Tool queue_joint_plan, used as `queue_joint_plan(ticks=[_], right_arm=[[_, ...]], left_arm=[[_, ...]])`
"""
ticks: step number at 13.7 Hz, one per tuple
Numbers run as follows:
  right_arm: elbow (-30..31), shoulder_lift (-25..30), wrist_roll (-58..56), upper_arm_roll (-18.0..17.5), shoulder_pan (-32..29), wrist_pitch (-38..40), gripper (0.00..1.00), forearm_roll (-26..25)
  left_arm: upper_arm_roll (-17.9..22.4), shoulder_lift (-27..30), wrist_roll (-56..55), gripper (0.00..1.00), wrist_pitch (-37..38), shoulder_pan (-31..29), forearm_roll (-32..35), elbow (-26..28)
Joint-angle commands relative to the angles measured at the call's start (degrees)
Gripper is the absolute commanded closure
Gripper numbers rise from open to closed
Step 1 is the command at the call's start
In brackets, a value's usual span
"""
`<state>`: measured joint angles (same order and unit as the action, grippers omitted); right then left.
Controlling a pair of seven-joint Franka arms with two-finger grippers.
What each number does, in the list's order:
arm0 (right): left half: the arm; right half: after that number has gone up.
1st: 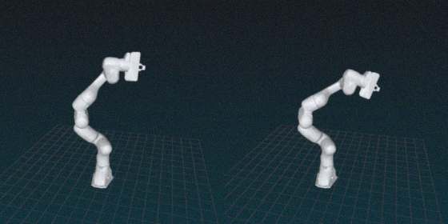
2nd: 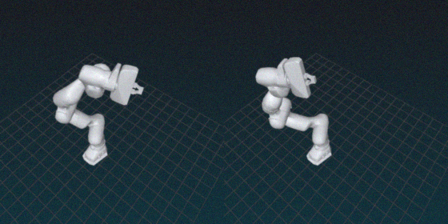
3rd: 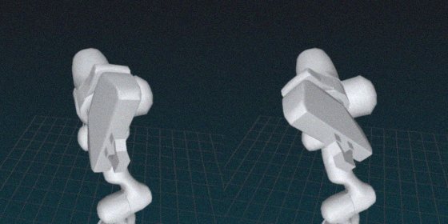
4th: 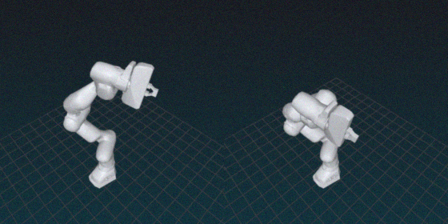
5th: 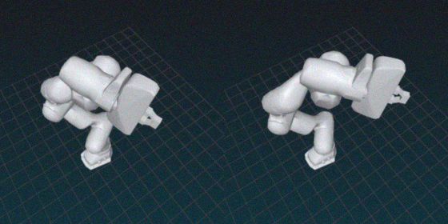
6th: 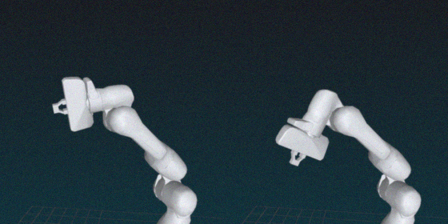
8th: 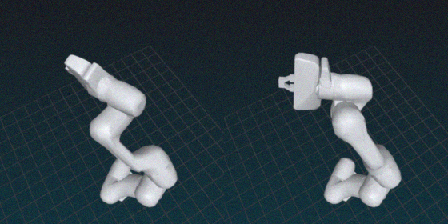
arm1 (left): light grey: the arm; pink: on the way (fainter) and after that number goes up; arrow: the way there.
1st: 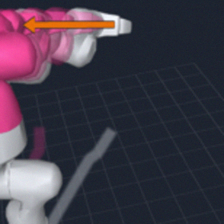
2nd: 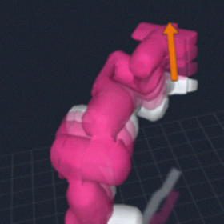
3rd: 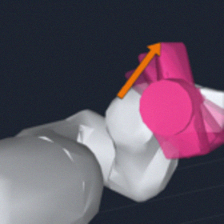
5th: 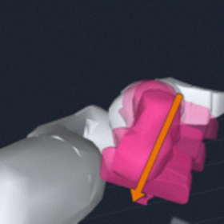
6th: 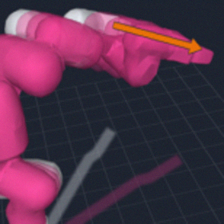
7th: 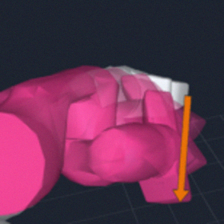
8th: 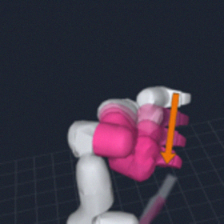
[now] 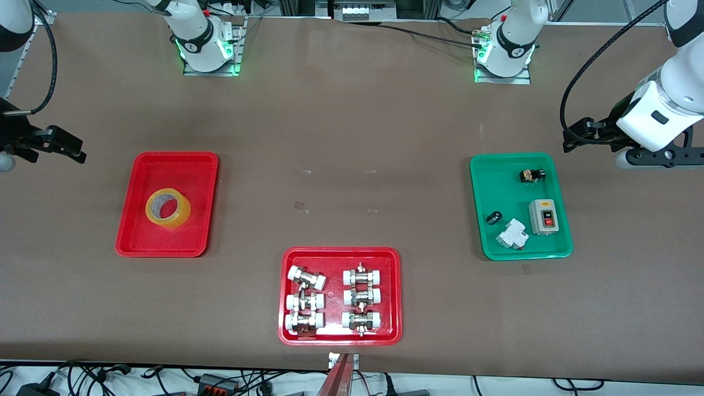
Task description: Left arm passes tape to right arm into tray
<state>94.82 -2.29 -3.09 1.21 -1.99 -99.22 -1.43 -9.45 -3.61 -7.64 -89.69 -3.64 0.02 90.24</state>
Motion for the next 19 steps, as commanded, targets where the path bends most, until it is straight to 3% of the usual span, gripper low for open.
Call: queue_joint_plan(ticks=[1,19], right_arm=[[1.43,1.32,-0.25,-0.95,-0.74,0.51,0.0,-0.33],[1.07,1.76,-0.33,-0.51,-0.3,0.16,0.0,-0.06]], left_arm=[[-0.4,1.23,-0.18,0.0,-0.14,-0.4,-0.28,0.73],[-0.4,1.23,-0.1,0.0,-0.05,-0.4,-0.28,0.81]])
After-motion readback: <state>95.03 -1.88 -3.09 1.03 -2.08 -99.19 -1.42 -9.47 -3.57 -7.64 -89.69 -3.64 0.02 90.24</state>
